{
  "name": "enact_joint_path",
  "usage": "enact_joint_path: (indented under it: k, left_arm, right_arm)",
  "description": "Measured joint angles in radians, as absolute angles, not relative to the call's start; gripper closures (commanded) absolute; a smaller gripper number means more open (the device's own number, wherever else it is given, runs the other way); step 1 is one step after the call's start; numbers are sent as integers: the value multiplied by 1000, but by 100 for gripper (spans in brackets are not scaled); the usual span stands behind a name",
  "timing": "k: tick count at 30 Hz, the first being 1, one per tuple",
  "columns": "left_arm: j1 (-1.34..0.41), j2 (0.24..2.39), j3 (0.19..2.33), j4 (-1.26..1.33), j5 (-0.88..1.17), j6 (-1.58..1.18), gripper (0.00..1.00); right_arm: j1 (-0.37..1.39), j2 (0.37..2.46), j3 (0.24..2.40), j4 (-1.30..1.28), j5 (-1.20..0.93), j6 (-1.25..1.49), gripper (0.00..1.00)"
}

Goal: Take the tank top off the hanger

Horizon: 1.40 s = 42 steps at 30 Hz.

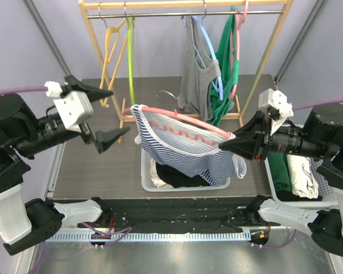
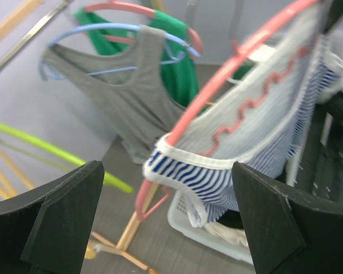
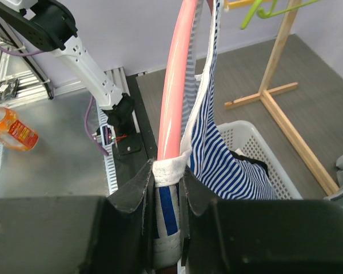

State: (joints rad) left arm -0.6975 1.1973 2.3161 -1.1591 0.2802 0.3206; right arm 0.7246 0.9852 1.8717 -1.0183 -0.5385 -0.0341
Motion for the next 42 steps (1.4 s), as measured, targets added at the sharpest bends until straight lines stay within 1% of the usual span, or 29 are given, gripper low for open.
enact_joint_path:
  k: [4,7,15,17,19,20,22,23,25,26,29,32,34,35,36,37,38,39,41,42]
  left_arm:
    - [-698,1169,2239,-1225,444,391,0]
    - [-698,1176,2188,-1264,512,431,0]
    - [-698,1218,2168,-1277,533,472,1]
    - [-698,1224,2169,-1277,536,476,4]
    - [-698,1229,2169,-1277,545,477,18]
    - [-698,1231,2170,-1277,548,475,33]
    - [-698,1237,2177,-1280,564,478,50]
    - [-698,1240,2180,-1282,569,475,68]
    - [-698,1248,2192,-1293,587,482,82]
    - [-698,1250,2194,-1296,592,485,91]
    - [-699,1252,2198,-1330,624,514,100]
    - [-699,1252,2206,-1350,624,517,100]
    - [-698,1251,2206,-1353,618,514,100]
    - [-698,1248,2206,-1353,609,512,100]
    - [-698,1248,2204,-1351,601,509,100]
    - [-697,1248,2201,-1351,591,506,100]
    - [-697,1248,2198,-1348,583,504,100]
    - [-697,1246,2192,-1338,572,501,100]
    - [-697,1242,2174,-1320,538,480,100]
    - [-697,1240,2162,-1304,517,470,100]
  right_arm:
    - [725,994,1861,-1028,-569,-41,99]
    - [725,999,1861,-1029,-594,-52,99]
    - [725,999,1851,-1032,-661,-68,99]
    - [725,995,1847,-1034,-673,-72,99]
    - [725,994,1846,-1034,-682,-75,99]
    - [725,994,1845,-1034,-685,-76,99]
    - [725,992,1842,-1035,-686,-78,99]
    - [725,991,1841,-1035,-686,-78,99]
    - [725,990,1841,-1035,-686,-79,99]
    - [725,989,1841,-1035,-688,-80,99]
    - [719,988,1840,-1039,-662,-75,99]
    - [719,988,1827,-1032,-652,-73,99]
    - [720,985,1810,-1014,-643,-71,94]
    - [720,979,1795,-999,-630,-68,87]
    - [721,973,1779,-986,-617,-64,83]
    - [721,966,1762,-970,-596,-59,76]
    - [721,959,1749,-957,-583,-56,59]
    - [721,948,1729,-940,-563,-52,52]
    - [723,933,1698,-898,-512,-42,44]
    - [723,926,1686,-873,-483,-41,43]
